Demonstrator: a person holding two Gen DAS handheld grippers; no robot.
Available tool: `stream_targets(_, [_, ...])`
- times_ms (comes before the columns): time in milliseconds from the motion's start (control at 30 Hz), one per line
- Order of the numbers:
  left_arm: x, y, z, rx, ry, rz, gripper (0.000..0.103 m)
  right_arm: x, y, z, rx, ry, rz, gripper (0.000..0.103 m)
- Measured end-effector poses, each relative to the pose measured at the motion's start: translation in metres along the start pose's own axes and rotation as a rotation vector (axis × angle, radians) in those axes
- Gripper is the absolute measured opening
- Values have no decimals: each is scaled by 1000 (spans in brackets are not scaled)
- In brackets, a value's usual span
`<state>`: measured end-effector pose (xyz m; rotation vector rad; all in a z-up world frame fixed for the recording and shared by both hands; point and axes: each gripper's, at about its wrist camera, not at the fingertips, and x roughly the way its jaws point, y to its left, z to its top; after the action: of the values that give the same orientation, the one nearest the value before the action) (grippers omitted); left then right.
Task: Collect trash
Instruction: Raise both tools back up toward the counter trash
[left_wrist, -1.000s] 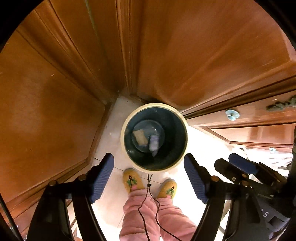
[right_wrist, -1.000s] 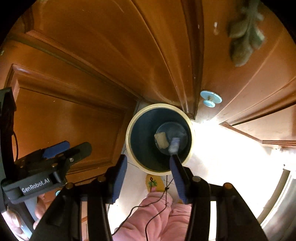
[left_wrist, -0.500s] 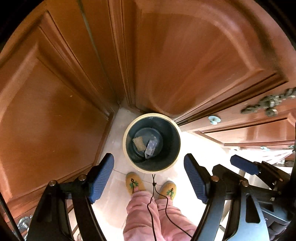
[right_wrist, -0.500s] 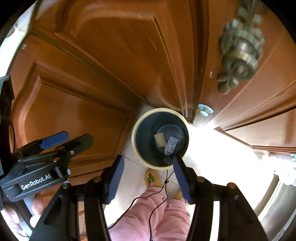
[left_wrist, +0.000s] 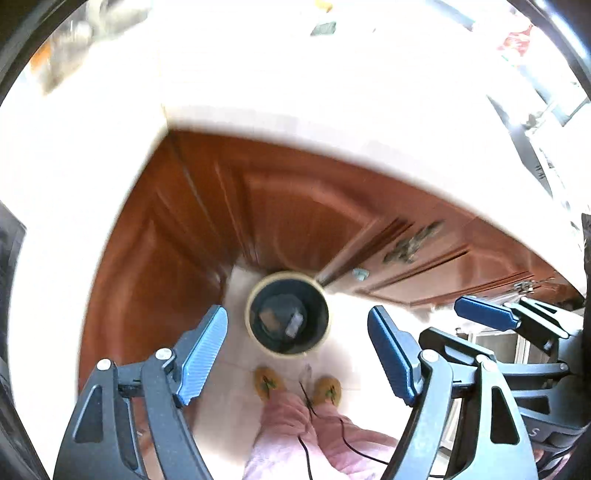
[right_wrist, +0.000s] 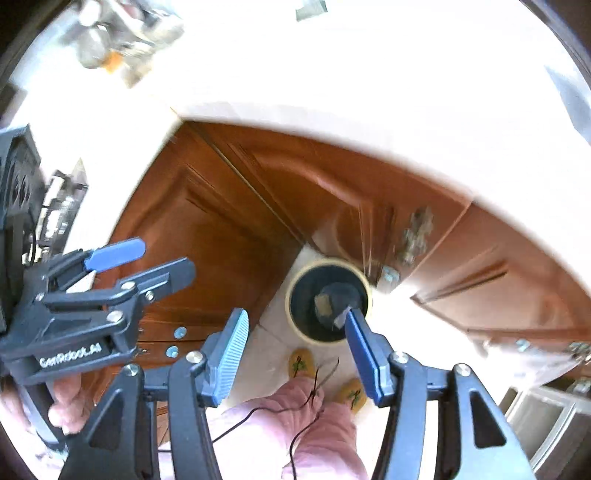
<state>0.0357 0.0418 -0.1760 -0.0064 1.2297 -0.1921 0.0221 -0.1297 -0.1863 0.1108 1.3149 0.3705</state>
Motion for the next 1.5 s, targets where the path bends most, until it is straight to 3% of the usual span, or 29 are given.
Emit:
stream_targets(200, [-66, -18, 29, 105, -126, 33, 78, -79, 21, 13, -26, -148, -50, 55])
stream_targets(367, [-116, -30, 57, 191, -219, 12, 78, -126, 23, 23, 3, -277, -85, 55])
stream_targets(567, [-141, -30, 91, 230, -287, -38, 78, -165, 17, 41, 44, -374, -125, 55])
stream_targets(800, [-138, -30, 130, 223, -317, -42, 80, -184, 1, 65, 99, -445, -211, 55])
stream_targets(1067, [-121, -27, 171, 196, -330, 0, 90, -190, -17, 98, 39, -448, -285, 55])
stream_targets(1267, [-97, -24, 208, 154, -315, 59, 91, -174, -43, 139, 17, -399, -216, 55])
stream_targets(1500, [-43, -17, 252, 113, -235, 122, 92, -140, -95, 197, 33, -300, -124, 55])
